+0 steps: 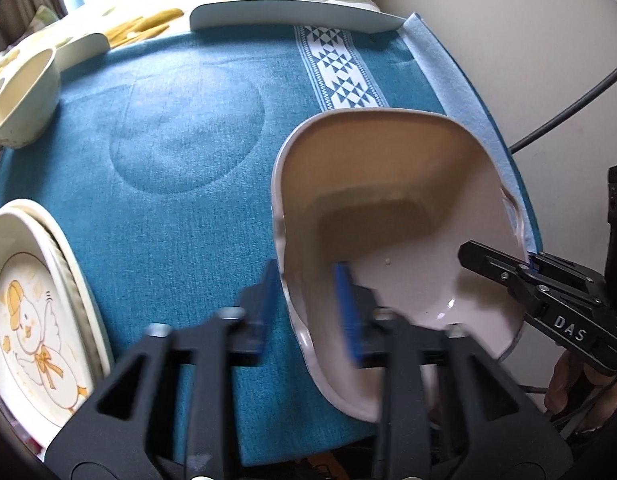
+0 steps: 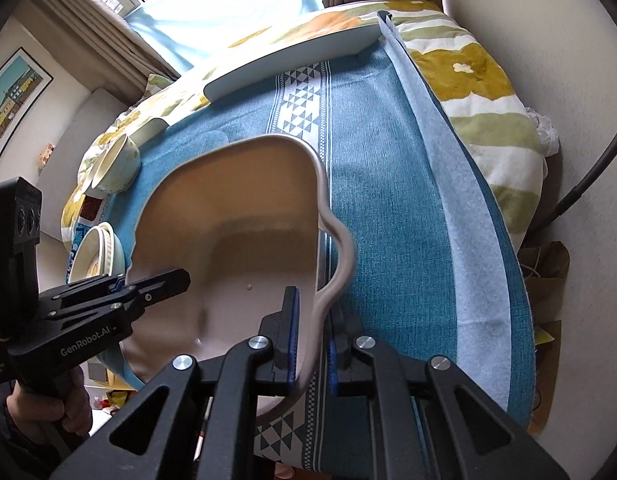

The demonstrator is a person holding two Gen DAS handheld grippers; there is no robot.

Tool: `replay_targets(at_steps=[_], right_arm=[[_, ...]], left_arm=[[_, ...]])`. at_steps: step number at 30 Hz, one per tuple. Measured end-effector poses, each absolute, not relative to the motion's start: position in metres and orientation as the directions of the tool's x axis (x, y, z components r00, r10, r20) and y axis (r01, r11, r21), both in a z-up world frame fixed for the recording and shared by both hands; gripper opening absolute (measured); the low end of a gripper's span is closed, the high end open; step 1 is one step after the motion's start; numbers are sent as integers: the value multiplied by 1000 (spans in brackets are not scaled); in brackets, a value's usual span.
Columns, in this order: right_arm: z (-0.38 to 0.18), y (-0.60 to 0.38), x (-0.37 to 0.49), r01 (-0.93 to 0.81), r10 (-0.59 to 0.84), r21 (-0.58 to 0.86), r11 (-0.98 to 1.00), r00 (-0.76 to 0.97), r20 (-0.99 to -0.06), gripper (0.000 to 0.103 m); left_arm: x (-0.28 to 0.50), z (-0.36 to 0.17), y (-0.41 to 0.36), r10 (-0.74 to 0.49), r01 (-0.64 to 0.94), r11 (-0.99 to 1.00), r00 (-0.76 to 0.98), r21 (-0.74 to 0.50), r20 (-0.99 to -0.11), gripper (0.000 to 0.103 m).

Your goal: Organize plates and bowls

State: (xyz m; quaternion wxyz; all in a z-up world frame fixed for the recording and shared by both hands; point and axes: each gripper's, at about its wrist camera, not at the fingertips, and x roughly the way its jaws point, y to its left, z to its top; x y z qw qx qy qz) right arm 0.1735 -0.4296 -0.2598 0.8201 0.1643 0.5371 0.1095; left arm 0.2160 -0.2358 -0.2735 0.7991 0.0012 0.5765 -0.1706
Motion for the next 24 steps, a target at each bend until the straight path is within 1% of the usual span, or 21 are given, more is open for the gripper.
replay_targets(at_steps=[1,2,3,5,12,18,21,22,24], right_arm=[[-259,-430,173,-2,356,389,921,407,-841,15],[-259,-430,172,-1,353,387,922,412,-840,27],[-258,-429,172,0,351,385,923,415,-840,46],[-256,-430,170,0,359,396,918,424,-832,61],[-238,-430,167,-1,334,374,928,450,-828,61],[-202,-416,162,-60,321,337,940,498,-806,61],[-179,-402,165,-113,338,330,937,528,-779,61],[-171,-397,166,-135,348,329,935,540,-767,62],[-158,-386,170,-169,363,326,930,556,-748,74]], left_arm=[[216,-272,-235,-266,270,944,287,-188,-920,80],[214,-269,-233,-270,267,945,311,-189,-911,86],[213,-267,-233,-278,272,943,329,-191,-903,86],[212,-263,-233,-273,284,942,335,-179,-902,86],[205,-248,-225,-263,280,945,355,-166,-897,86],[187,-212,-201,-236,235,961,420,-146,-876,86],[177,-188,-180,-224,198,969,464,-146,-857,87],[174,-179,-172,-216,183,973,483,-144,-849,88],[170,-163,-158,-197,154,979,516,-135,-834,92]])
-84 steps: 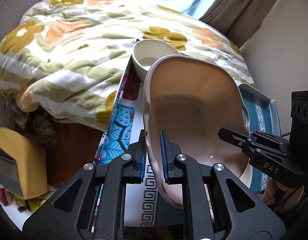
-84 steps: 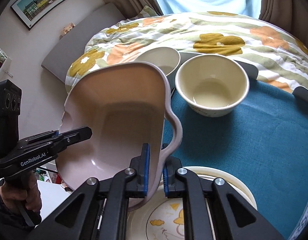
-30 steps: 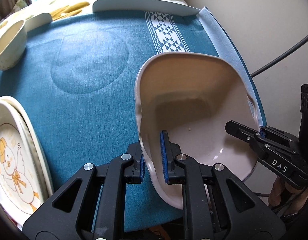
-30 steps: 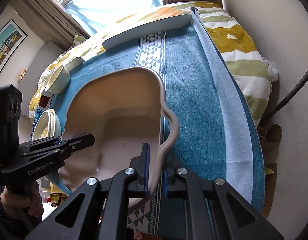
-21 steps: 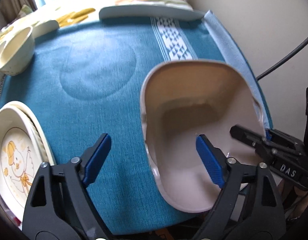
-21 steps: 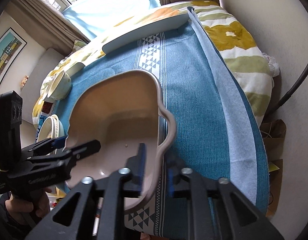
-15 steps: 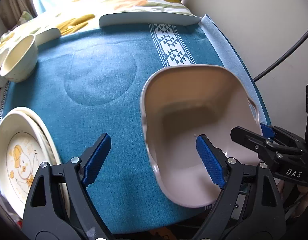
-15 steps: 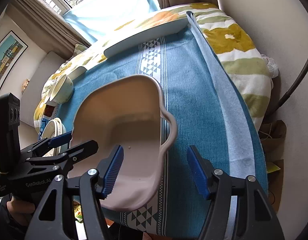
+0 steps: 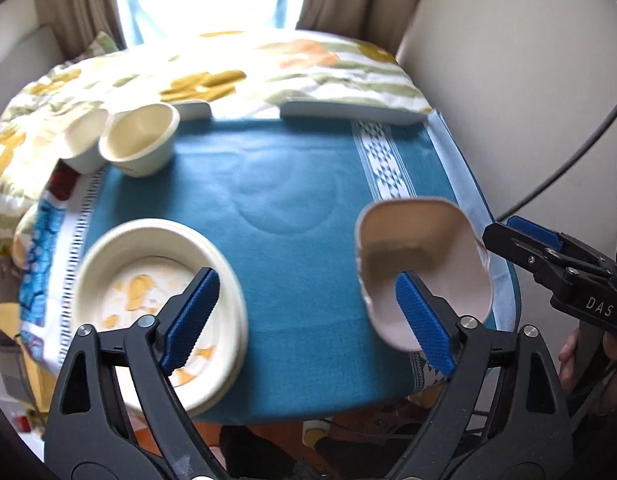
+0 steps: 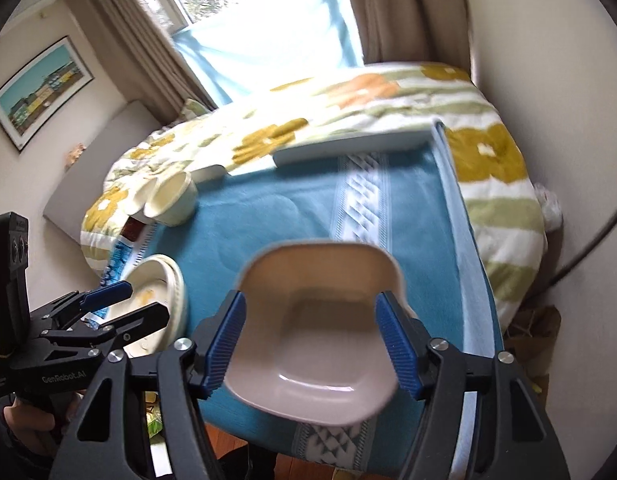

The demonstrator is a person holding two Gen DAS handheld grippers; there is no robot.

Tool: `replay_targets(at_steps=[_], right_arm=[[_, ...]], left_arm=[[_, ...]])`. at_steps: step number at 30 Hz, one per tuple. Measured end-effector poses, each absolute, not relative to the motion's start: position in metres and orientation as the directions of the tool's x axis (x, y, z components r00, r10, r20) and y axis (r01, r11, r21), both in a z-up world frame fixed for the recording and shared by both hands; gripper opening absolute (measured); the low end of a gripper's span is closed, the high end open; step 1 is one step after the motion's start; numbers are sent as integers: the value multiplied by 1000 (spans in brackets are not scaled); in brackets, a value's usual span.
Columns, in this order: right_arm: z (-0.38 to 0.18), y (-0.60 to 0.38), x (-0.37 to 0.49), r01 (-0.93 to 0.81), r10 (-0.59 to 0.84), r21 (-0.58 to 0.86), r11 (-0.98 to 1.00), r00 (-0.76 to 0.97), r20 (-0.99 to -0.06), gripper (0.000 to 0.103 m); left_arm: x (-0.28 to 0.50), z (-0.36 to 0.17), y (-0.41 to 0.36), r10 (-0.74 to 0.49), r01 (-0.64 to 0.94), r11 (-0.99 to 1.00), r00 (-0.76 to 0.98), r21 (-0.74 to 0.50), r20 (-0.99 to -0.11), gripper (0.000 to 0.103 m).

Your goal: Organize plates and bowls

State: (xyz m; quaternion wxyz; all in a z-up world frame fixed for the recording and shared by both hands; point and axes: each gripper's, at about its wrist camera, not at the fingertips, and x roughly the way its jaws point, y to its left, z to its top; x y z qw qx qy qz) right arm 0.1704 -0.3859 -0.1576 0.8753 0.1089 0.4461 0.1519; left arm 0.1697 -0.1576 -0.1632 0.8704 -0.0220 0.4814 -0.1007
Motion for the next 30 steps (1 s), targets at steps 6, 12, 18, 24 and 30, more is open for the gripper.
replay_targets(at_steps=[6,12,18,24,30], right_arm=[[-118,-336,187,-295,438,324,899,579,-687,77],[-88,-278,213,-390,482,294,872,585,-652,92],[-78,-215,258,-427,487,274,862,544,-684,93],[-95,-168,313,-383,453,277,881,513,-729,93],[-147,-134,372,-318,389,268,909,421,-819,93]], left_arm=[[163,-119,-110,-140,69,990,602,-124,-786,93],[171,-84,-51,-83,-10,993,659,-119,-747,101],[205,-77,18,-44,-81,988,655,-128,-754,102],[269,-115,78,-134,-107,965,587,-240,-798,102],[334,-173,102,-235,-112,938,488,-328,-840,95]])
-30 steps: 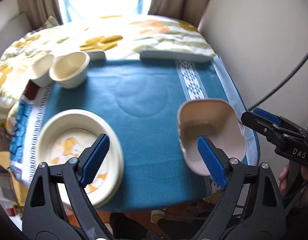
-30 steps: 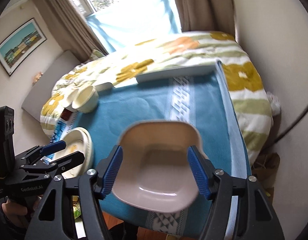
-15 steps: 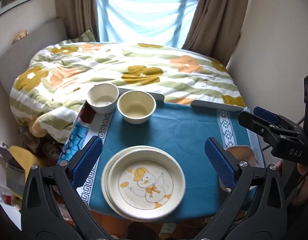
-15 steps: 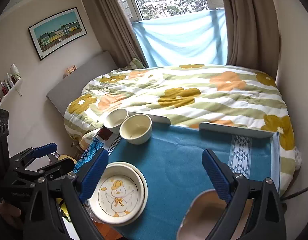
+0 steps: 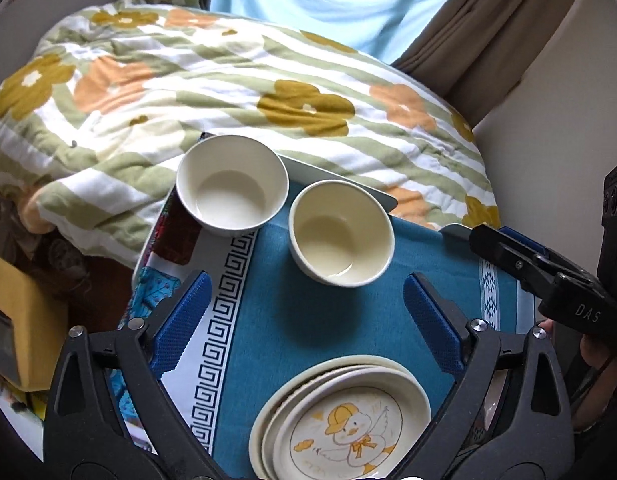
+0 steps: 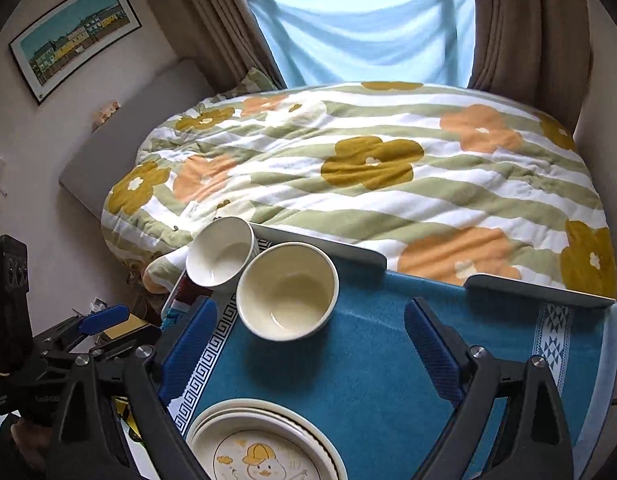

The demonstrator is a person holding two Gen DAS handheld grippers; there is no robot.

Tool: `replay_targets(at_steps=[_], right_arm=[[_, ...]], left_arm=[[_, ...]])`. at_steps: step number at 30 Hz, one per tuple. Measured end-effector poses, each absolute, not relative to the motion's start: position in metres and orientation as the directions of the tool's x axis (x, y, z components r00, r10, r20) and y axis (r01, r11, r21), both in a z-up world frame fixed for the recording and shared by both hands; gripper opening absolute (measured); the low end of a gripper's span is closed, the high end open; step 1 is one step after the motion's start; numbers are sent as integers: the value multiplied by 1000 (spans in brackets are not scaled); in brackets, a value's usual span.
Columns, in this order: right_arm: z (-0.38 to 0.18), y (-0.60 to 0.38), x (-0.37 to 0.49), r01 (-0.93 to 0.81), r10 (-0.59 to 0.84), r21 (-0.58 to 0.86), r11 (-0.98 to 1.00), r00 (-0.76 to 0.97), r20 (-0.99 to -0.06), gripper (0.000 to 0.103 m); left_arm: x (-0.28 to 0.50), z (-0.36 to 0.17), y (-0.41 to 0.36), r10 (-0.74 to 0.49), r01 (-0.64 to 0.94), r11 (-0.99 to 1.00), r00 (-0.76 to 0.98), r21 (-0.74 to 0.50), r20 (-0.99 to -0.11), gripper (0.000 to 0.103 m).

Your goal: Organize plates and bowls

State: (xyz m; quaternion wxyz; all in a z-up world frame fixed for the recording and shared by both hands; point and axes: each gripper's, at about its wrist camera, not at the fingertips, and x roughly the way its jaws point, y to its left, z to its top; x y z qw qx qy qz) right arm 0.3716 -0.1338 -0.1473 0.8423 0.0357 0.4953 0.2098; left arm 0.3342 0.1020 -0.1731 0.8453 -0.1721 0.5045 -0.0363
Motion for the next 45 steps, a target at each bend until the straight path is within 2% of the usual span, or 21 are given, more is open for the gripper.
replay_targets(at_steps=[3,4,5,6,8,9,12,13,17,19,20,21,22,31,39,45], right_arm=[[-179,-126,392,-274,374,284,919,372,-850,90],[-189,-124,398,-259,374,295,920,351,-858,87],[-199,-123,403,-244,374,305,921,330,-867,80],[-209,-122,407,-228,376,315,921,309,-874,73],[-225,-121,412,-200,388,342,918,277,-879,66],[-231,-121,414,-189,392,352,917,263,-881,61],[-244,-119,417,-171,390,357,918,237,-890,59],[-247,-118,417,-168,389,357,919,231,-892,57],[-255,-114,419,-164,396,367,916,212,-893,33],[-256,-111,420,-172,383,352,920,214,-898,30],[-258,-109,421,-176,383,351,920,208,-900,26],[-259,-108,421,-183,390,357,916,201,-899,17],[-259,-107,421,-187,387,352,917,205,-899,16],[-248,-109,416,-189,380,341,921,238,-894,15],[-197,-142,391,-207,408,357,911,329,-851,15],[-152,-196,351,-175,379,336,926,409,-830,15]], left_arm=[[364,-208,105,-274,-126,926,424,-356,-863,90],[373,-220,105,-284,-127,924,404,-361,-870,82],[381,-229,104,-290,-127,924,383,-361,-877,71],[388,-239,103,-294,-126,924,364,-360,-884,66],[399,-255,98,-308,-120,924,331,-364,-892,50],[402,-260,96,-314,-115,923,320,-366,-894,49],[411,-270,93,-329,-98,923,297,-371,-896,41],[413,-272,92,-330,-93,924,295,-370,-897,35],[420,-275,92,-332,-75,927,287,-366,-899,20],[424,-277,92,-334,-70,927,282,-367,-899,15],[424,-278,92,-333,-69,928,282,-366,-900,15],[425,-278,92,-333,-70,928,282,-366,-900,15],[426,-278,92,-333,-72,928,283,-366,-900,14],[421,-264,82,-299,-40,945,299,-325,-906,14],[395,-211,51,-286,8,952,370,-305,-884,14],[361,-170,-8,-315,83,948,395,-309,-863,14]])
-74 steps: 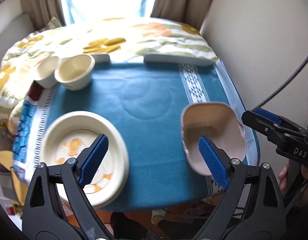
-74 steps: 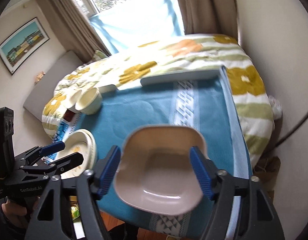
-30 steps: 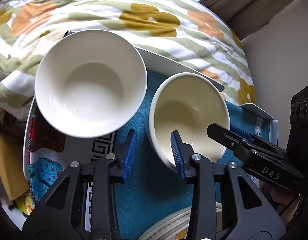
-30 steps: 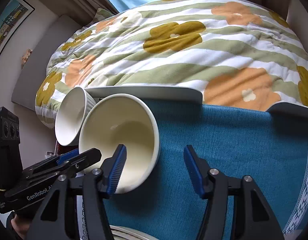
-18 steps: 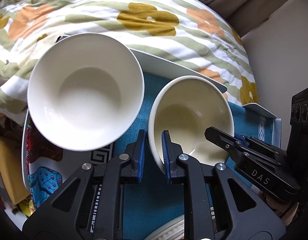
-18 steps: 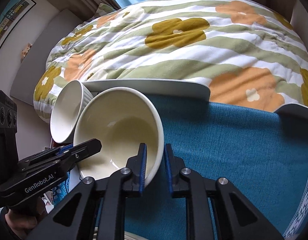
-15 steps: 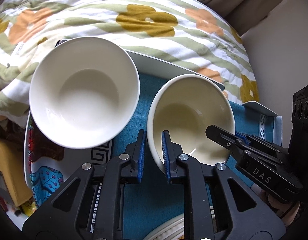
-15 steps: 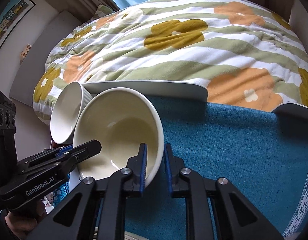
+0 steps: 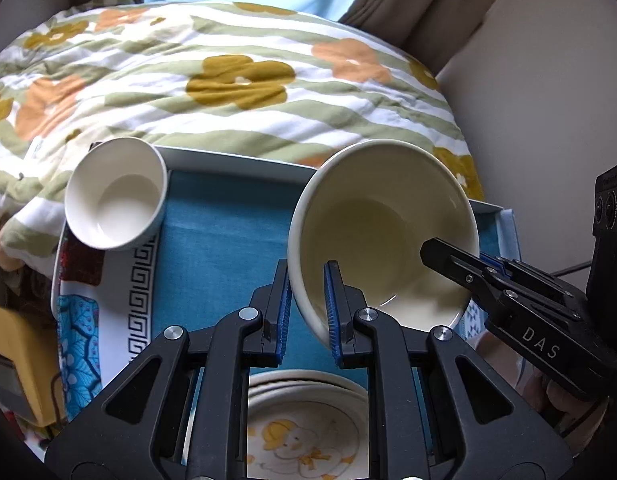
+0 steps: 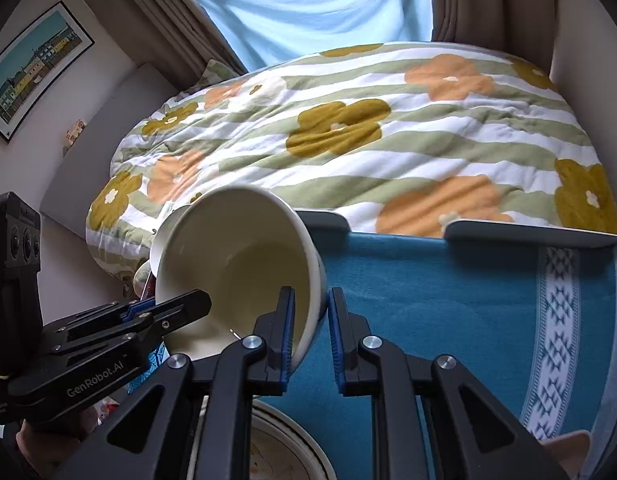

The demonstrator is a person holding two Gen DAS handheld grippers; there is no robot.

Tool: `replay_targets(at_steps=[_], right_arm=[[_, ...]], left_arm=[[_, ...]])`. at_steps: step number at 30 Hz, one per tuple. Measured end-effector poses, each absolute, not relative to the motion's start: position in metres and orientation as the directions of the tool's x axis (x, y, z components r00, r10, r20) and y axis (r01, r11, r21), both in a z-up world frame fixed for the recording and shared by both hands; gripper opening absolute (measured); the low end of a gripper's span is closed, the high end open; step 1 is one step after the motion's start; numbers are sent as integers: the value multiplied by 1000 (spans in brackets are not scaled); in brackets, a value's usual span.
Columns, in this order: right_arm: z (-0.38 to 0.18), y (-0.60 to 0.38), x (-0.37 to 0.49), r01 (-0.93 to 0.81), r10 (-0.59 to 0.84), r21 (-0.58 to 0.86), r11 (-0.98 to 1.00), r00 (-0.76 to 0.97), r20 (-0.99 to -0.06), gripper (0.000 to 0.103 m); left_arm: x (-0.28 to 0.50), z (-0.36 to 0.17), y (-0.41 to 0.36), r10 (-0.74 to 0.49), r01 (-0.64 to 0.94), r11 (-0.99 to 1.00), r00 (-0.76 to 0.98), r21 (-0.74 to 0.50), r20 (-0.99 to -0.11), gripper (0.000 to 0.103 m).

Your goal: Organize plates and bowls

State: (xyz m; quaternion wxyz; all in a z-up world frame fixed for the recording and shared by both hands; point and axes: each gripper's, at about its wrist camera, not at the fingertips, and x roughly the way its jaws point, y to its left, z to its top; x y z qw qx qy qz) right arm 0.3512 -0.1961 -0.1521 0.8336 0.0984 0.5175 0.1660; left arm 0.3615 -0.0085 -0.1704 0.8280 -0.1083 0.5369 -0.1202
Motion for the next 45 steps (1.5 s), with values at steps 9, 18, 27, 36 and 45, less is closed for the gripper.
replay_targets(at_steps=[9,18,27,36,45], right_arm=[[-125,-295,281,-74,295,295,952,469,-832,15],[-144,-364,222,8,262,297,955,447,-855,15],[-187,-393,197,55,277,318,947,365,-889,15],[-211,-400,191,52,264,295,954,323,-909,15],[-224,-406,187,70,263,295,953,299,-917,15]], left_arm=[[304,-150,-115,-385,208,921,358,-329,-851,14],[258,-167,-188,-401,276,904,275,-328,-874,14],[235,-209,-224,-350,292,912,189,-288,-918,14],[233,-231,-243,-289,321,919,156,-228,-945,14],[235,-244,-255,-244,353,918,137,-183,-960,14]])
